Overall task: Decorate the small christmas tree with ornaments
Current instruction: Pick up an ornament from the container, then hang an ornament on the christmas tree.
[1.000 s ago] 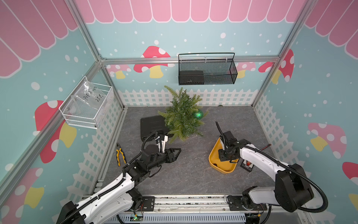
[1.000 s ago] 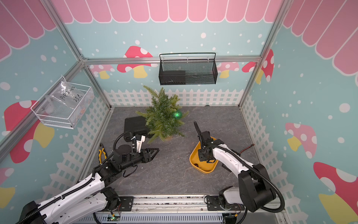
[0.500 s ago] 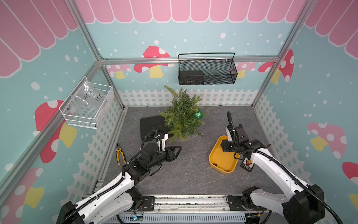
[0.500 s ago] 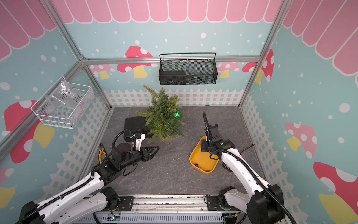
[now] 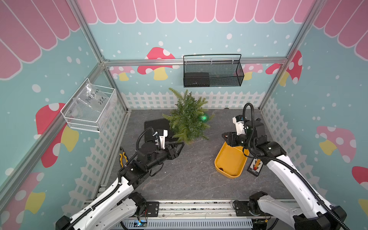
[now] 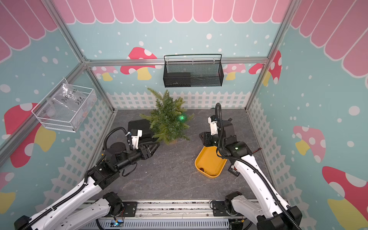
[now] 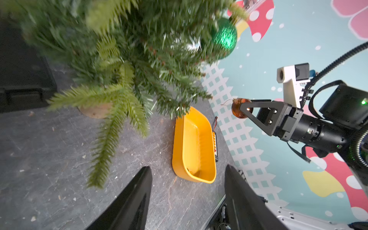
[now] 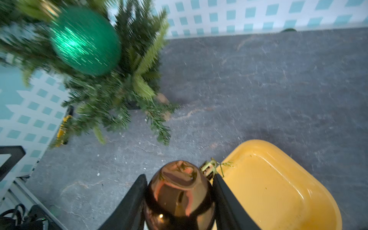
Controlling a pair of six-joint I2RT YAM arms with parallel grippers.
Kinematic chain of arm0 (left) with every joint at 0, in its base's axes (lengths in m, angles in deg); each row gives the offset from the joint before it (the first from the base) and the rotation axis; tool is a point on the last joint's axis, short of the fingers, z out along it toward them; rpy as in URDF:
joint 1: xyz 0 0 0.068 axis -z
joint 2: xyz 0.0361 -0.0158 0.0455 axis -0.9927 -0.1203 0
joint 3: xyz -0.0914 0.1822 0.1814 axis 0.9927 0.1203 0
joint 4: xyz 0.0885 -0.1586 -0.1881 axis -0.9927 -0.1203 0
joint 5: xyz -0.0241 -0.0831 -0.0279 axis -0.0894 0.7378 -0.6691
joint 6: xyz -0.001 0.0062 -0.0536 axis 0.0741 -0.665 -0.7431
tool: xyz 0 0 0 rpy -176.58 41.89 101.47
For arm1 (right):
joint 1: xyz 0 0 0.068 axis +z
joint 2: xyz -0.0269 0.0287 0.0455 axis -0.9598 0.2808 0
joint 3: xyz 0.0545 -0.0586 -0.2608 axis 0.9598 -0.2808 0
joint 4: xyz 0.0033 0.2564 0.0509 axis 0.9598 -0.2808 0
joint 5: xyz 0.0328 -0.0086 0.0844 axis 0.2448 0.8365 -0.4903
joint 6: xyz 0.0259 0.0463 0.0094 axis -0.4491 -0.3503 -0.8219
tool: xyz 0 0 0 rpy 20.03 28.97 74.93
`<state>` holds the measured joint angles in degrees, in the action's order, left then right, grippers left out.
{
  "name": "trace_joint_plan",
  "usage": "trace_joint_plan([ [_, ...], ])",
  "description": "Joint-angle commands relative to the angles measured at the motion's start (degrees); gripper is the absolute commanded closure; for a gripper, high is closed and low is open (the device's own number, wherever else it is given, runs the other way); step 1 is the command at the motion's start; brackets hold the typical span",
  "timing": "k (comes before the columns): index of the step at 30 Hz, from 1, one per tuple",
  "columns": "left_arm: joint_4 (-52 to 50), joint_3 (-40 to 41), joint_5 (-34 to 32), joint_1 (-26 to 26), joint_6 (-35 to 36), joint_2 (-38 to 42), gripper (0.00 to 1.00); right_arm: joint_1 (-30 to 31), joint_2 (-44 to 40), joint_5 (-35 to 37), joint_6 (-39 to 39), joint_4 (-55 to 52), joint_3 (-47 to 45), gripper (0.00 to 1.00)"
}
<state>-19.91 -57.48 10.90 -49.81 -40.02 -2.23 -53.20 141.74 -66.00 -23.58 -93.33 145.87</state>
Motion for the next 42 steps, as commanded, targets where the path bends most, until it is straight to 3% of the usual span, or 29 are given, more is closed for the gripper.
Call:
trace_joint_plan([
  [1, -3.32, -3.78, 3.06, -3.52, -1.08, 1.32, 0.39, 1.07, 0.87, -3.49, -0.56, 3.62, 4.53, 0.59],
  [21, -7.39, -20.1, 6.03, -8.58, 3.4, -3.8, 0.48, 15.73, 20.33, -9.31, 0.35, 3.76, 35.79, 0.61],
  [42, -2.54, -18.53, 7.85, -11.21, 4.51, -4.47, 0.54, 22.16, 31.25, -14.95, -3.04, 7.21, 44.41, 0.61],
])
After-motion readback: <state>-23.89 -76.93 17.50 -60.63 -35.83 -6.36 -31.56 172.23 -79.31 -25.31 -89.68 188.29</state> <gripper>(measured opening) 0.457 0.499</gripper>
